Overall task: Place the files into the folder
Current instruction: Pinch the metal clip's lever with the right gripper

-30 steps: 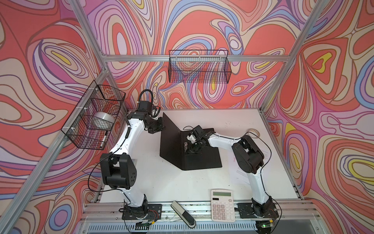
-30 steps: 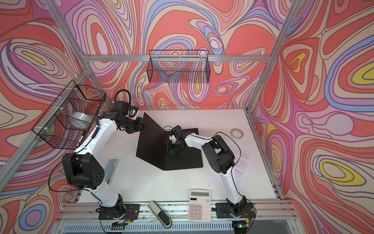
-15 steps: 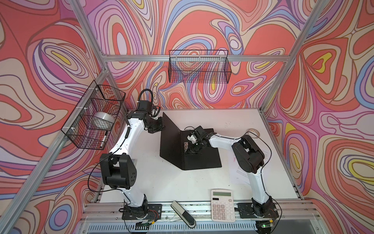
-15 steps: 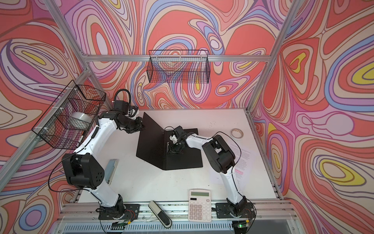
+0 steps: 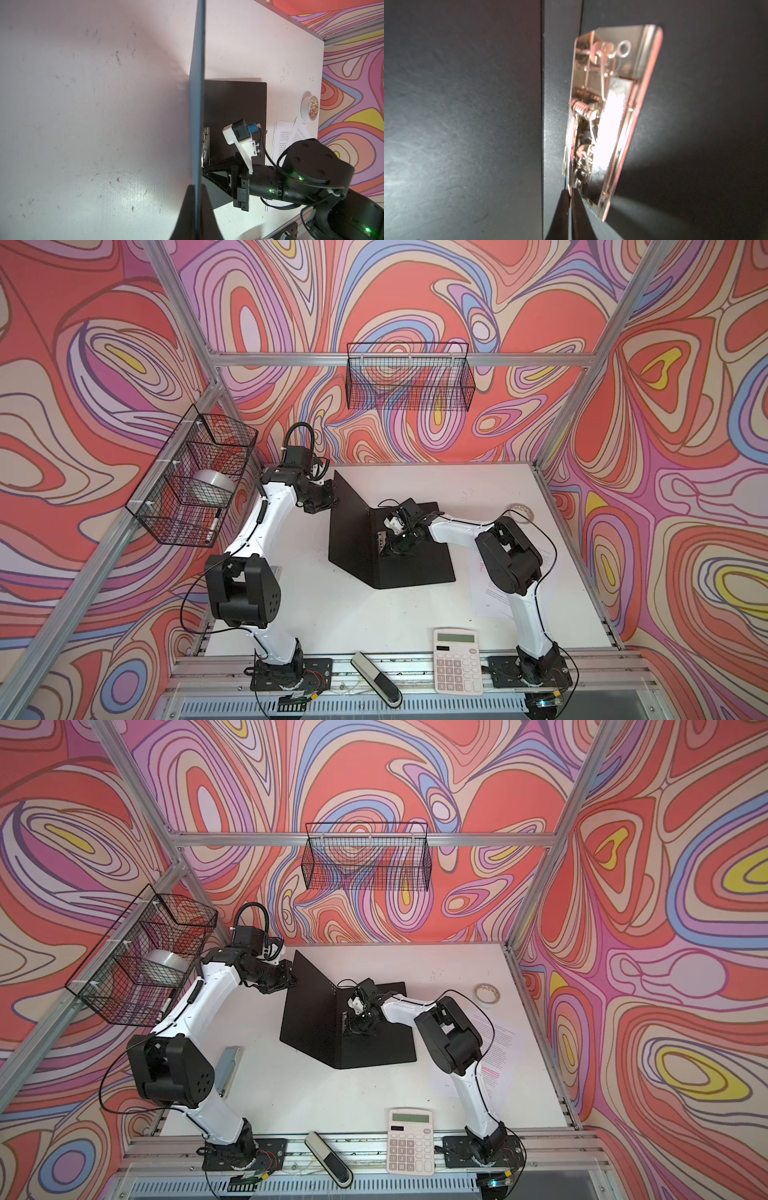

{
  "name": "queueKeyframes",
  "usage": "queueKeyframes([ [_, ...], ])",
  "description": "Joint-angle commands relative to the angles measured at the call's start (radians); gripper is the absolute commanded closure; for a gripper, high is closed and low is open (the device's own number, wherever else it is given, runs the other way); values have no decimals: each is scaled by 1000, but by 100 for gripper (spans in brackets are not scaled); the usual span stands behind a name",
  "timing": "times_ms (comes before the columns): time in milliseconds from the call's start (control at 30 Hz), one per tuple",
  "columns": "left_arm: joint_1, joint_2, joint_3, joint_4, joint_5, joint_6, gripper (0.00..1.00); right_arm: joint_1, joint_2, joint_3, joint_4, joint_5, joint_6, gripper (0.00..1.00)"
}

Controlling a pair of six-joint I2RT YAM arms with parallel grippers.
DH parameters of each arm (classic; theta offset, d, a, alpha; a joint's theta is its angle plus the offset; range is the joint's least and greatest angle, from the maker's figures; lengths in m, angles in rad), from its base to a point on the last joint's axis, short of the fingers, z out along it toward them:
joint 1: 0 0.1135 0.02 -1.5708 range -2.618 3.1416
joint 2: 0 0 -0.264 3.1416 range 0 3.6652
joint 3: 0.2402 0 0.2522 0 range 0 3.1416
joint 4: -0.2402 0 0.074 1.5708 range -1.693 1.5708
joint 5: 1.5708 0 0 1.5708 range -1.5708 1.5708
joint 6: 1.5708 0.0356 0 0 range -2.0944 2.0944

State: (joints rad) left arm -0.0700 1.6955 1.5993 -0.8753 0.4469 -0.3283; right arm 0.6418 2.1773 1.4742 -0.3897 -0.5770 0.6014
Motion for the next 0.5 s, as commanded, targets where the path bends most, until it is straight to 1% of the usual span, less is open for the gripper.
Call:
queueKeyframes([
  [0,16,-40,44,4,9,16,100,-13,64,-39,-121,168,-22,100],
  [467,22,-48,38,-1,7,23,100,-13,14,-2,-158,183,-36,100],
])
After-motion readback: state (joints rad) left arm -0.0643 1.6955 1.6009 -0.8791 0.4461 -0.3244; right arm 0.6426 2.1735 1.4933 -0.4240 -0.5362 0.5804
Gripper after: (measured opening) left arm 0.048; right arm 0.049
